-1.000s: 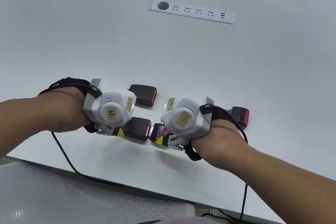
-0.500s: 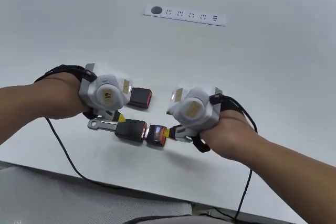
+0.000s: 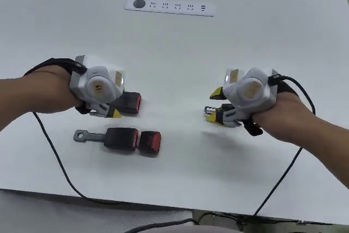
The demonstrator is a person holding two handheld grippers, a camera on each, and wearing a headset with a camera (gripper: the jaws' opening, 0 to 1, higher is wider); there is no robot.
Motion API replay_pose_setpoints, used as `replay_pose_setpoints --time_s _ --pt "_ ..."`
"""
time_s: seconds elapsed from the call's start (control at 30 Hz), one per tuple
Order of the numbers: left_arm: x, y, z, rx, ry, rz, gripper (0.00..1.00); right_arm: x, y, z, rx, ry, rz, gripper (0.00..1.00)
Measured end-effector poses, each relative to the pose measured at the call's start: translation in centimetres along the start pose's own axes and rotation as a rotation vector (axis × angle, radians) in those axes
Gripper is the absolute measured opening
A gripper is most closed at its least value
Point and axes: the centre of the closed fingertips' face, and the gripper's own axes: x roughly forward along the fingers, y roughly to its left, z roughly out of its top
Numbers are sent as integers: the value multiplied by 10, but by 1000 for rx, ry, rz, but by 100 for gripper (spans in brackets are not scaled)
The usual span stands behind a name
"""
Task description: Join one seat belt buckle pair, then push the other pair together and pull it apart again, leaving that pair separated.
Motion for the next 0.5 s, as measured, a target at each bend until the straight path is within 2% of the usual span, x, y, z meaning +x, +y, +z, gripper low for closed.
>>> replay_pose_setpoints --time_s 0.13,0.3,0.5 --pt "1 6 -8 -7 5 -1 40 -7 -10 -19 -5 29 -2 34" --pt "3 10 -17 -5 27 -3 42 -9 -5 -25 -21 47 19 34" --pt "8 13 -14 -2 20 -8 41 -8 1 -34 -16 66 41 33"
